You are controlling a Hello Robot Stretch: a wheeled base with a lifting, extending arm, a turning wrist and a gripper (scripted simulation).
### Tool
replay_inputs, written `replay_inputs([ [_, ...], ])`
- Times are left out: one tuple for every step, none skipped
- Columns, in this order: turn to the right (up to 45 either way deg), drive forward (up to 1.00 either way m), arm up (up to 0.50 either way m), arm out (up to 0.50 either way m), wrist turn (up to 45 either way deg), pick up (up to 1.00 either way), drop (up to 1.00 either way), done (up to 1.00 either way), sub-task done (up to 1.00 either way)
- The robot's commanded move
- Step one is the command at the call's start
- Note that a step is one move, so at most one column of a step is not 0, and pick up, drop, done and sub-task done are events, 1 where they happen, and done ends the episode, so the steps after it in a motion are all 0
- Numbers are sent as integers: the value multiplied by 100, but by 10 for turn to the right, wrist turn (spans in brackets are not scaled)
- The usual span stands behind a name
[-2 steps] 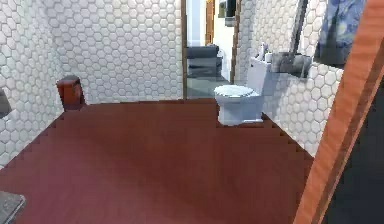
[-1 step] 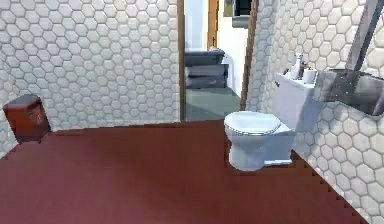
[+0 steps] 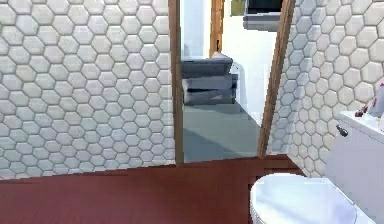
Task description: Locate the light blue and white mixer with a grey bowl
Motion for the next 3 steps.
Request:
replay_inputs([
  [0, 100, 0, 0, 0, 0, 0, 0, 0],
  [240, 0, 0, 0, 0, 0, 0, 0, 0],
  [0, 60, 0, 0, 0, 0, 0, 0, 0],
])
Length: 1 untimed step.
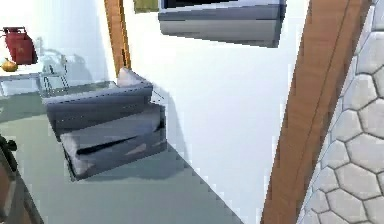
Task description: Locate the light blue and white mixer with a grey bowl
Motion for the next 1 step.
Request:
replay_inputs([
  [-150, 0, 0, 0, 0, 0, 0, 0, 0],
])
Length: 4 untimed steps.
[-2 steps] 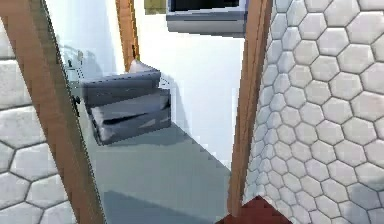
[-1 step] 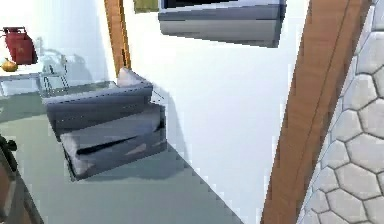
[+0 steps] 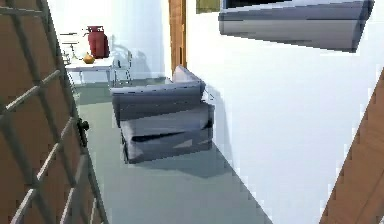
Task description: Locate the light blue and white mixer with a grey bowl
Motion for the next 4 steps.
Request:
replay_inputs([
  [0, 100, 0, 0, 0, 0, 0, 0, 0],
  [-60, 0, 0, 0, 0, 0, 0, 0, 0],
  [0, 10, 0, 0, 0, 0, 0, 0, 0],
  [-90, 0, 0, 0, 0, 0, 0, 0, 0],
])
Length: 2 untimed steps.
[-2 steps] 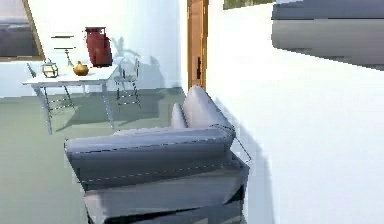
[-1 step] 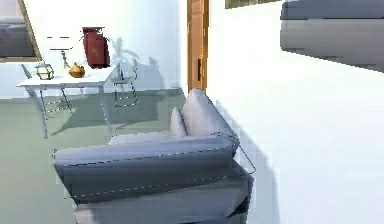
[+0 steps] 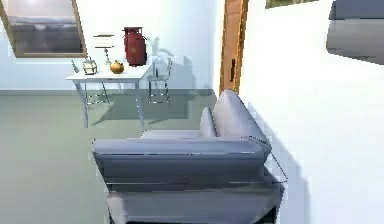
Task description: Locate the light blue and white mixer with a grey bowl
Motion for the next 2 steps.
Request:
replay_inputs([
  [0, 30, 0, 0, 0, 0, 0, 0, 0],
  [-450, 0, 0, 0, 0, 0, 0, 0, 0],
])
